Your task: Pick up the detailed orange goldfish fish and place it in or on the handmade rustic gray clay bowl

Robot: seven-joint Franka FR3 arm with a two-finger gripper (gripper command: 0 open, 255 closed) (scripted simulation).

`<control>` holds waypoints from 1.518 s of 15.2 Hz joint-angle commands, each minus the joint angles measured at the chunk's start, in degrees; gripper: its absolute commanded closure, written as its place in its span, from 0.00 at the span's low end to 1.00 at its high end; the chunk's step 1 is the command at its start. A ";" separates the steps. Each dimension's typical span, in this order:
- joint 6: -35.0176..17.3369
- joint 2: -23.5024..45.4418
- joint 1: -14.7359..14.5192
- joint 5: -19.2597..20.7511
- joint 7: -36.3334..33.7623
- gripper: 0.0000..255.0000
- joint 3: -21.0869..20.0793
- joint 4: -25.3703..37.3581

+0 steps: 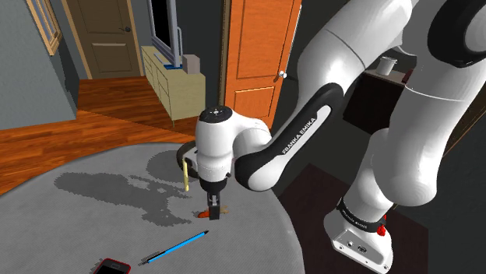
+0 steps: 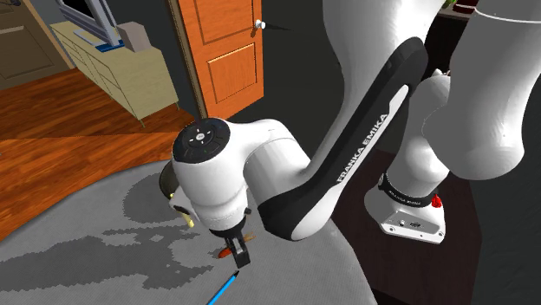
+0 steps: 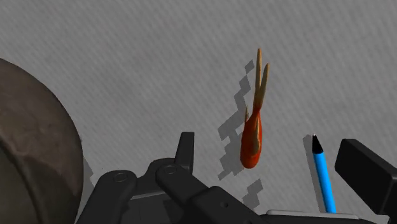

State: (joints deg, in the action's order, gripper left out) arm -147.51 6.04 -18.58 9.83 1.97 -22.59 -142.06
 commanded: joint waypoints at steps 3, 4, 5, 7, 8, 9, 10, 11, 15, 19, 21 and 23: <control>-2.97 3.35 -0.47 3.23 -2.29 0.00 0.89 0.02; -3.67 4.18 -0.62 4.06 -2.88 0.00 1.21 0.05; -4.07 4.66 -0.72 4.53 -3.21 0.00 1.41 0.08; -4.07 4.66 -0.74 4.52 -3.21 0.00 1.43 0.08; -4.07 4.66 -0.74 4.52 -3.21 0.00 1.43 0.08; -4.07 4.66 -0.74 4.53 -3.21 0.00 1.43 0.08; -4.07 4.66 -0.74 4.53 -3.21 0.00 1.43 0.08; -4.07 4.66 -0.74 4.53 -3.21 0.00 1.43 0.08; -4.06 4.65 -0.74 4.52 -3.21 1.00 1.42 0.08; -4.06 4.65 -0.74 4.52 -3.21 1.00 1.42 0.08; -4.06 4.65 -0.74 4.52 -3.21 1.00 1.42 0.08; -3.38 3.83 -0.54 3.70 -2.59 1.00 1.08 0.04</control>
State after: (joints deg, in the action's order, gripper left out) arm -151.25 10.22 -19.22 13.92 -0.94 -21.36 -142.08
